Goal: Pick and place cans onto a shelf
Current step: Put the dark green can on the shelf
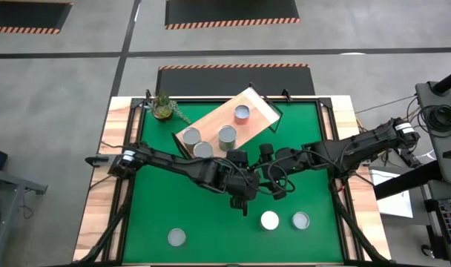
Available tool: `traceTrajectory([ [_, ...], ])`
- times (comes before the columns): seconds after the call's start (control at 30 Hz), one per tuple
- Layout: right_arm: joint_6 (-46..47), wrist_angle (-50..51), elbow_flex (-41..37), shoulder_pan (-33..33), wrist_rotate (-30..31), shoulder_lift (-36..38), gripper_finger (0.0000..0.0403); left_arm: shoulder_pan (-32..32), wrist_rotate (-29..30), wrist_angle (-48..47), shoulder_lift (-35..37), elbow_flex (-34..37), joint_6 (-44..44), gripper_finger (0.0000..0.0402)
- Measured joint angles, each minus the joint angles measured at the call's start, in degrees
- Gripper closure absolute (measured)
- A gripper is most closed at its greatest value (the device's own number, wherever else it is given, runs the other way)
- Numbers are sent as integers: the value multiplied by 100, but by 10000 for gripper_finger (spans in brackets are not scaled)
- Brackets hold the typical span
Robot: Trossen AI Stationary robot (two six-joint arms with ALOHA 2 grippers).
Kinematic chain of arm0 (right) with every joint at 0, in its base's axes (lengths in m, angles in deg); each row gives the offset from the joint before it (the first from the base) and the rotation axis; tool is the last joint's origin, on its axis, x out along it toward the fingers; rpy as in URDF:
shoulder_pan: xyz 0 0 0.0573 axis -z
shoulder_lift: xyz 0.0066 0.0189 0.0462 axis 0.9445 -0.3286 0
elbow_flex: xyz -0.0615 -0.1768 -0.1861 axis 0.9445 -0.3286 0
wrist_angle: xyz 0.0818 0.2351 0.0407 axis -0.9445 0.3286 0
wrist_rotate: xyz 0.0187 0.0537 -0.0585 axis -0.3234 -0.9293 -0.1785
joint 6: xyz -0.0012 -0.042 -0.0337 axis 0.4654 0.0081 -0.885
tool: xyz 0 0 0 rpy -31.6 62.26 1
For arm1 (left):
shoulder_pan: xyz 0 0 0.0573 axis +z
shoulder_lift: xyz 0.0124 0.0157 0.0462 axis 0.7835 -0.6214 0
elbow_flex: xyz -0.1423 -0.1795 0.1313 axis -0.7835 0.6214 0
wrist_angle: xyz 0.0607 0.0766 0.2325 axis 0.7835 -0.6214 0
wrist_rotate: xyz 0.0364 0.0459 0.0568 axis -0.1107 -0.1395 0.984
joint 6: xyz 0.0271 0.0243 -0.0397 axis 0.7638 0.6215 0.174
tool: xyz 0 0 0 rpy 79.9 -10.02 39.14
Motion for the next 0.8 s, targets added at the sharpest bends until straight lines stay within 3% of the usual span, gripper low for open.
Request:
traceTrajectory([
  [0.5, 61, 61, -99, 86, 8, 122, 143, -105, 33, -66, 211, -466, 556, 22],
  [0.8, 190, -199, -692, 602, 22, 756, 143, -504, 1244, -411, 950, -156, 151, 19],
])
